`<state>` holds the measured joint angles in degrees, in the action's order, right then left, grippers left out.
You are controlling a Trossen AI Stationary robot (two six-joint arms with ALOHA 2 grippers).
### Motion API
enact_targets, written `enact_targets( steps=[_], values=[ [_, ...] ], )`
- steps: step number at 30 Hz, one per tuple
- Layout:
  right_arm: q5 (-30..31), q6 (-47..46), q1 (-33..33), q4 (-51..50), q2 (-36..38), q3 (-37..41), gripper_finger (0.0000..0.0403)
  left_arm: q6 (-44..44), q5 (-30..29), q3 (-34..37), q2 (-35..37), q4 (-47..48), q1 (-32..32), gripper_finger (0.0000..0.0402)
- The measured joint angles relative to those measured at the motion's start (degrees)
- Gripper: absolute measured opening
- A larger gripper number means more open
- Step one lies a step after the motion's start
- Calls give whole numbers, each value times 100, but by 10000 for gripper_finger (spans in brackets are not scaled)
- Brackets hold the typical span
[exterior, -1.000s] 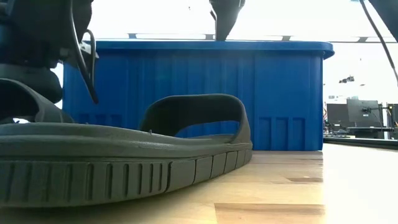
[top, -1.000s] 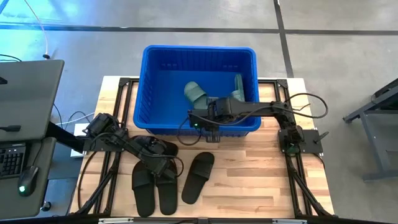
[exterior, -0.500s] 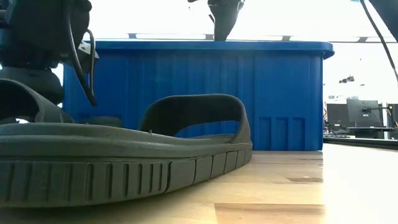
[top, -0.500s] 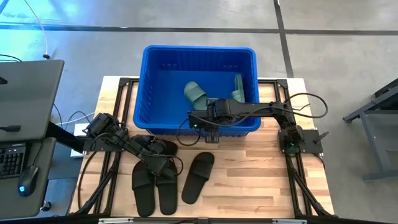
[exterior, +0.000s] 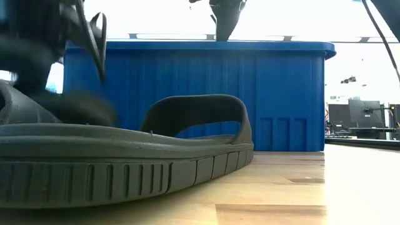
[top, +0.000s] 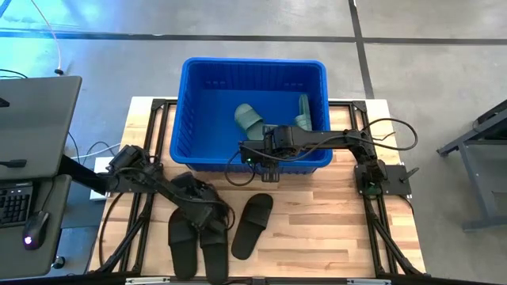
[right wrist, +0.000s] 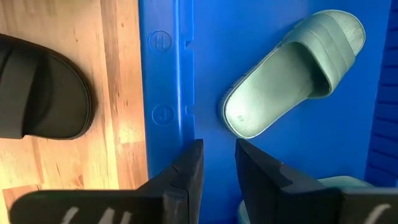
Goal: Pick and place slides into bin
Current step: Put the black slide into the blue bin
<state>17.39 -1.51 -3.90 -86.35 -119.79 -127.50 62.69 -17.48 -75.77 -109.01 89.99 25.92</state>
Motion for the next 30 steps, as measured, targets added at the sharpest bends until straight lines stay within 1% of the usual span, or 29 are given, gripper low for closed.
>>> enact_targets(
  steps=[3, 6, 10, 14, 15, 17, 20, 22, 25, 30],
  values=[
    [69, -16, -2, 46, 0, 0, 84, -134, -383, -306, 39, -16, 227, 5],
    [321, -205, -4, 14, 0, 0, 84, -88, -644, -537, 100, -49, 406, 5],
    [554, -473, -4, -266, 16, 0, 84, -79, -667, -631, 76, -13, 624, 4],
    [487, -747, -70, -357, 56, 0, 84, -96, -676, -861, 76, 0, 951, 3],
    [402, -729, -108, -364, 84, 0, 84, -115, -786, -970, 76, 1, 1049, 3],
    [331, -716, -197, -366, 131, 0, 84, -278, -1258, -1245, 76, 3, 1276, 2],
    [337, -792, -341, -363, 207, 0, 84, -606, -2289, -1826, 76, 2, 1628, 2],
    [336, -998, -455, -365, 294, 0, 84, -958, -2882, -2203, 78, -8, 1830, 2],
    [294, -1275, -682, -367, 434, 0, 84, -1775, -3552, -2711, 78, 1, 2055, 1],
    [238, -1554, -1129, -365, 641, 0, 84, -3677, -4577, -3636, 78, -5, 2085, 1]
  ],
)
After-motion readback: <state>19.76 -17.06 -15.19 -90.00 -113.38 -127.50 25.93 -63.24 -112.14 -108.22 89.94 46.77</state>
